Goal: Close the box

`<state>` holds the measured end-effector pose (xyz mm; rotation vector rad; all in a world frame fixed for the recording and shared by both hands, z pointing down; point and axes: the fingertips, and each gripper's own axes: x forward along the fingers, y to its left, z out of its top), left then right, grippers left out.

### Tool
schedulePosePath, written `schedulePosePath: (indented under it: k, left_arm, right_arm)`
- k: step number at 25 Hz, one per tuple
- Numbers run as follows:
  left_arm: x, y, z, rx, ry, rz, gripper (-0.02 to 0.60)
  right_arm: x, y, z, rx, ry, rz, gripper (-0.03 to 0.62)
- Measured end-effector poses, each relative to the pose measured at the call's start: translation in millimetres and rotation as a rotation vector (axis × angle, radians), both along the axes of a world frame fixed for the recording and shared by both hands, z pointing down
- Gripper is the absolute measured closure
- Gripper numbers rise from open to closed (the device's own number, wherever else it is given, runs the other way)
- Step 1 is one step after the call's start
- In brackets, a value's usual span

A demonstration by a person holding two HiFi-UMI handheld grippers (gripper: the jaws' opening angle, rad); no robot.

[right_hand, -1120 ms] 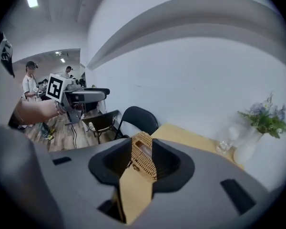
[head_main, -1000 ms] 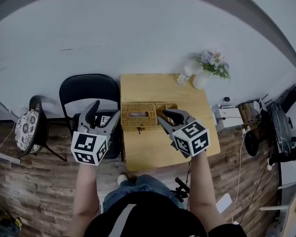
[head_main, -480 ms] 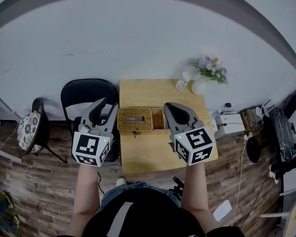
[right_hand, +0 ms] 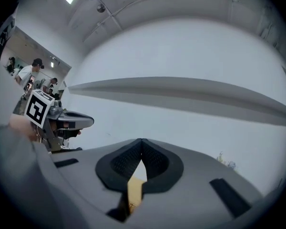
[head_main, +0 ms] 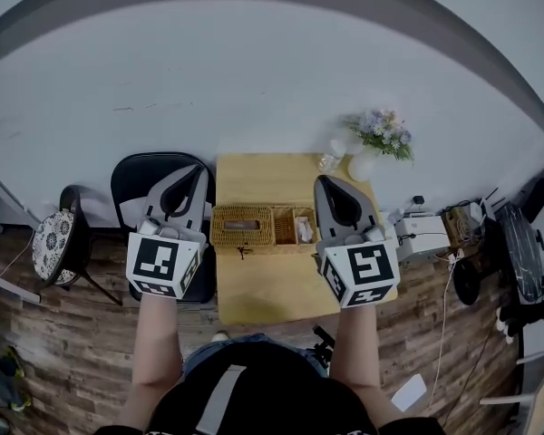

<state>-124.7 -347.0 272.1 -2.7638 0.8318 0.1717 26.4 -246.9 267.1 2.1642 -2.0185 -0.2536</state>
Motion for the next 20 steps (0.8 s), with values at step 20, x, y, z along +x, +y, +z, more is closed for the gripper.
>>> schedulePosePath:
  k: [20]
  left_arm:
    - [-5,-7,-19,0.028,0.033,-0.028,0.569]
  right_arm:
    - [5,0,-16,0.068,0.042,0.048,0.580]
